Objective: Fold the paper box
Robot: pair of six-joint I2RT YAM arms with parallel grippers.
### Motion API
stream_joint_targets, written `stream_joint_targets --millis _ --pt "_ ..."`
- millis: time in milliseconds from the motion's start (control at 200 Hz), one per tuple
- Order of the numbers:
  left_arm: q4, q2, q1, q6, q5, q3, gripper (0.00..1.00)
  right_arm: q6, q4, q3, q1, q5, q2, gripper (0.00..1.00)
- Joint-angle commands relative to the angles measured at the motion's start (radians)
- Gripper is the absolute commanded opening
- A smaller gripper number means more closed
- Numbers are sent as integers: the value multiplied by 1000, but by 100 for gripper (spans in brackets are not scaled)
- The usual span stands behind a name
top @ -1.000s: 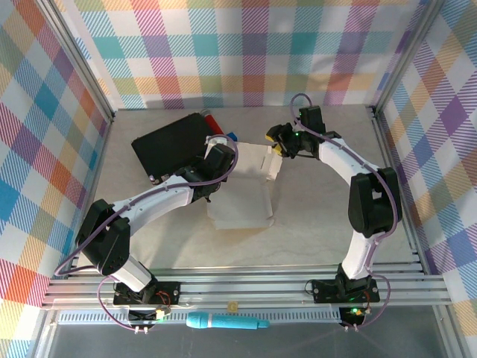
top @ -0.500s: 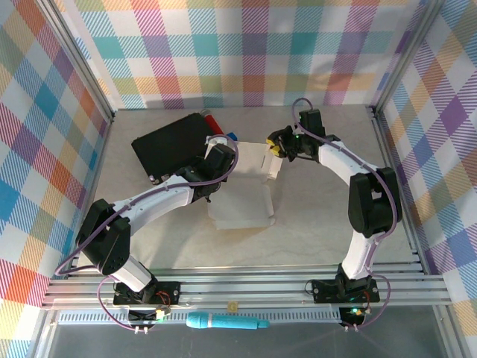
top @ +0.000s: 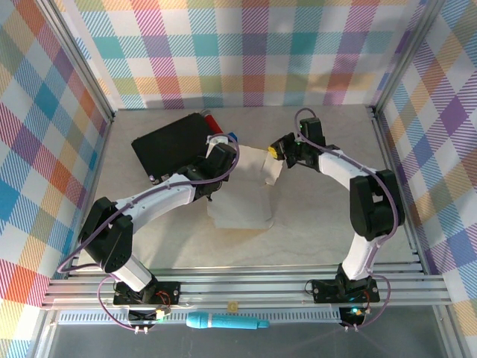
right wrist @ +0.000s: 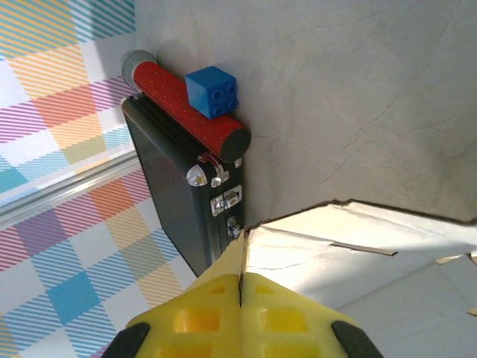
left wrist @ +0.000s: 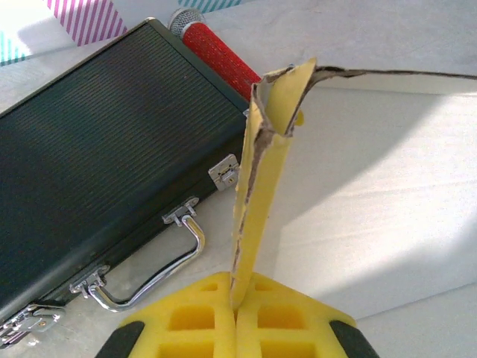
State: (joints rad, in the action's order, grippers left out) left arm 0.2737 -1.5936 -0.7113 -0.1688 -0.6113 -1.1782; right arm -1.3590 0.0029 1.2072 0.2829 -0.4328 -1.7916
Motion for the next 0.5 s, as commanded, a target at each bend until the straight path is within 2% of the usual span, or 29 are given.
stream_joint_targets --millis 0,95,145,200,295,390,495 --pt "31 -3 9 -61 -3 -52 0 -58 73 -44 5 48 79 5" --pt "45 5 19 -66 5 -63 0 -32 104 -87 2 81 149 39" --pt "38 14 20 -57 15 -60 0 31 73 -105 0 105 201 49" --pt "30 24 22 -45 25 -56 0 122 18 -132 1 139 265 55" --pt "28 36 21 -28 36 -49 0 218 0 -244 1 173 365 57" --pt "31 40 22 -19 39 -40 0 292 -2 -320 5 136 382 48" --pt "33 40 22 -20 39 -31 0 334 49 -372 11 103 321 42"
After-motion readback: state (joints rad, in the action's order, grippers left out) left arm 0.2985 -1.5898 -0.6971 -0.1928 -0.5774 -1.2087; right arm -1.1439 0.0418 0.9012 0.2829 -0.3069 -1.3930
